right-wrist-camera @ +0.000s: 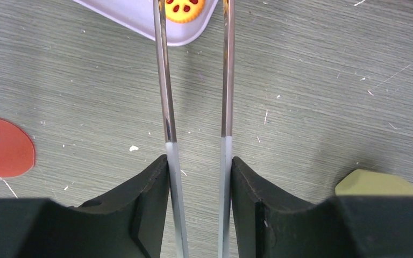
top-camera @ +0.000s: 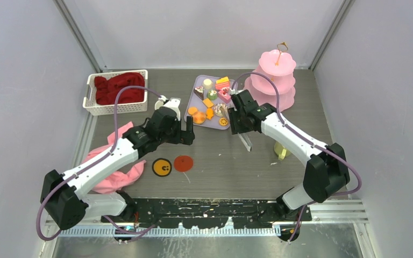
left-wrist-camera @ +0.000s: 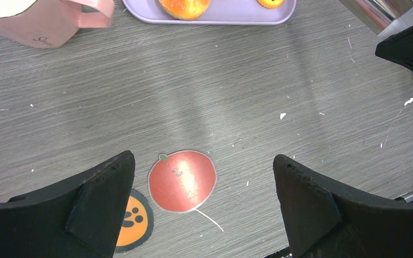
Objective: Serve the afternoon tea
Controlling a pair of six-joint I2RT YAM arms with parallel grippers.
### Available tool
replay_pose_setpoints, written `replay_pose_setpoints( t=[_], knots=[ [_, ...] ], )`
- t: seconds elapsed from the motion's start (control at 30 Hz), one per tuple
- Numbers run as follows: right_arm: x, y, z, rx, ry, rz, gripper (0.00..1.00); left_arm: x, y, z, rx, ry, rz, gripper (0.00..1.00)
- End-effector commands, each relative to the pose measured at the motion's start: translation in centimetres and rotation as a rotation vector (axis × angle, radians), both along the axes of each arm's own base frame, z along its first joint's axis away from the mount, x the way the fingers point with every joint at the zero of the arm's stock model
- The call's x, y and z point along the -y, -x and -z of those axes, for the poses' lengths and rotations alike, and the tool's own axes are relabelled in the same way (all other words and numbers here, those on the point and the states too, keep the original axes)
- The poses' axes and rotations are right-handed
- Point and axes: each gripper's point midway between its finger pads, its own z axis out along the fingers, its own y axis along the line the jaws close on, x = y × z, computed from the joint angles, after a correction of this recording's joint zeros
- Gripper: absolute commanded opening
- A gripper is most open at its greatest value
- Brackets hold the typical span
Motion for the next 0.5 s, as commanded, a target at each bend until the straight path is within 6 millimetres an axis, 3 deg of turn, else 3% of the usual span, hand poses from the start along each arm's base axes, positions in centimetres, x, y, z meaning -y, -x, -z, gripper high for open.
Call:
replay_pose_setpoints(
  t=[0.0, 0.47],
  knots=[
    [-0.7, -0.8, -0.4, 0.041, -0.018, -0.019, 0.48, 0.1, -0.6, -0.5, 0.017, 0.022, -0.022, 0.99],
    [-1.4, -0.5, 2.0, -0.024, -0.008, -0.071, 0.48, 0.1, -0.5, 0.1, -0.001, 0.016, -0.026, 0.99]
  ],
)
